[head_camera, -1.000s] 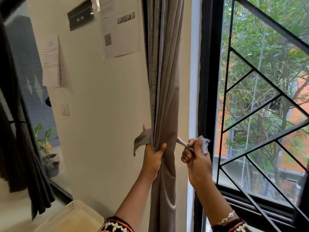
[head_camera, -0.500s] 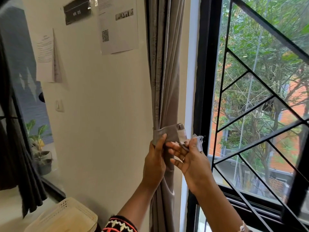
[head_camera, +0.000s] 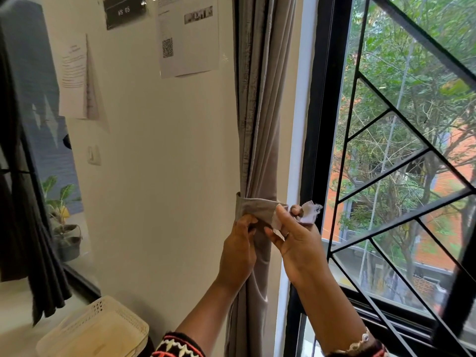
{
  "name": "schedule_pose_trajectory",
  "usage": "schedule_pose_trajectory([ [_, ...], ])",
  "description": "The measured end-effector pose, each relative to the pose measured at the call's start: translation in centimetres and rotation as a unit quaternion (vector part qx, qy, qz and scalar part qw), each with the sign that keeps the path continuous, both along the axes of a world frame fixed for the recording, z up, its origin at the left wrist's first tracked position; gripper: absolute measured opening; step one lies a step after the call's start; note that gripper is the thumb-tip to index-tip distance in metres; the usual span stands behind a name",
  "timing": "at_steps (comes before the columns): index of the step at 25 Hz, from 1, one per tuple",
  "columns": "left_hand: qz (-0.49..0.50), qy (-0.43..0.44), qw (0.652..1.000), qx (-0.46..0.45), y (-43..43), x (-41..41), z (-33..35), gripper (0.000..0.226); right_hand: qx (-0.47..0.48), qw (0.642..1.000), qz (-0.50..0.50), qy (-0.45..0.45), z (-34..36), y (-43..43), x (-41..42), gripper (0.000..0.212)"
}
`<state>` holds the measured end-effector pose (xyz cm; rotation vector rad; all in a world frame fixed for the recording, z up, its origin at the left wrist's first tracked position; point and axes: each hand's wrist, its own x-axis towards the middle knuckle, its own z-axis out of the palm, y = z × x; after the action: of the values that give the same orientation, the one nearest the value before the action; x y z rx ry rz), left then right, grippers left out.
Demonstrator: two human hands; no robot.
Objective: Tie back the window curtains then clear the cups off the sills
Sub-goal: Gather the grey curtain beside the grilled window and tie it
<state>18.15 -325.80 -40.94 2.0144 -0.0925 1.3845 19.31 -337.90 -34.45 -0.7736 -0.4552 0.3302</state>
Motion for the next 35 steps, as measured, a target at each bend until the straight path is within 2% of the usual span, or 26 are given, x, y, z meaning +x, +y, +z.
schedule_pose_trajectory([
  [3,-0.011,0.004,1.0,-0.024,-0.3,-0.4,0.5,0.019,0.017,1.0,-0.001,-0.019,0.1,0.6,-0.2,0.027],
  [4,-0.008,0.004,1.0,-0.012,-0.3,-0.5,0.6,0.014,0.022,1.0,-0.008,-0.015,0.1,0.8,-0.2,0.028],
  [7,-0.012,0.011,1.0,0.007,-0.4,-1.4,0.7,0.019,0.013,0.997,-0.06,-0.05,-0.4,1.4,0.1,0.036],
  [11,0.126,-0.128,0.981,0.07,-1.3,-3.6,2.6,0.023,-0.061,0.97,-0.15,-0.182,-1.7,1.5,1.1,0.048],
  [13,0.098,-0.14,0.978,0.119,-2.5,-4.3,5.6,0.032,-0.111,0.943,-0.208,-0.236,-2.2,1.6,1.3,0.046],
  [14,0.057,-0.096,0.985,0.129,-3.1,-4.4,7.1,0.036,-0.131,0.928,-0.234,-0.258,-2.3,1.7,1.3,0.042],
  [16,0.026,0.058,0.992,0.107,-4.0,-4.1,9.5,0.045,-0.163,0.903,-0.265,-0.297,-2.8,1.8,1.1,0.032],
  [18,0.089,0.217,0.967,0.096,-4.2,-3.2,10.8,0.049,-0.199,0.871,-0.294,-0.34,-3.4,2.0,0.9,0.036],
  [20,0.147,0.322,0.93,0.099,-4.4,-2.7,11.7,0.053,-0.215,0.822,-0.346,-0.398,-3.8,2.0,0.8,0.041],
  [23,0.179,0.381,0.899,0.124,-4.9,-2.3,12.8,0.042,-0.233,0.734,-0.42,-0.48,-4.2,2.0,1.2,0.013],
  [26,0.177,0.406,0.887,0.131,-4.9,-1.7,12.7,0.02,-0.259,0.658,-0.458,-0.538,-4.5,1.6,1.6,0.012],
  [28,0.133,0.414,0.897,0.084,-4.7,-1.6,12.7,0.01,-0.252,0.629,-0.468,-0.568,-4.9,1.4,1.1,0.02],
  [29,0.087,0.414,0.905,0.047,-4.4,-1.5,12.7,0.003,-0.243,0.632,-0.467,-0.568,-5.3,1.4,0.8,0.022],
  [32,-0.054,0.395,0.916,-0.056,-3.0,-1.9,13.1,0.017,-0.216,0.686,-0.461,-0.519,-6.5,0.8,0.5,0.035],
  [35,-0.178,0.422,0.882,-0.108,-1.1,-3.1,14.1,0.015,-0.195,0.71,-0.441,-0.513,-7.0,0.0,1.1,0.035],
])
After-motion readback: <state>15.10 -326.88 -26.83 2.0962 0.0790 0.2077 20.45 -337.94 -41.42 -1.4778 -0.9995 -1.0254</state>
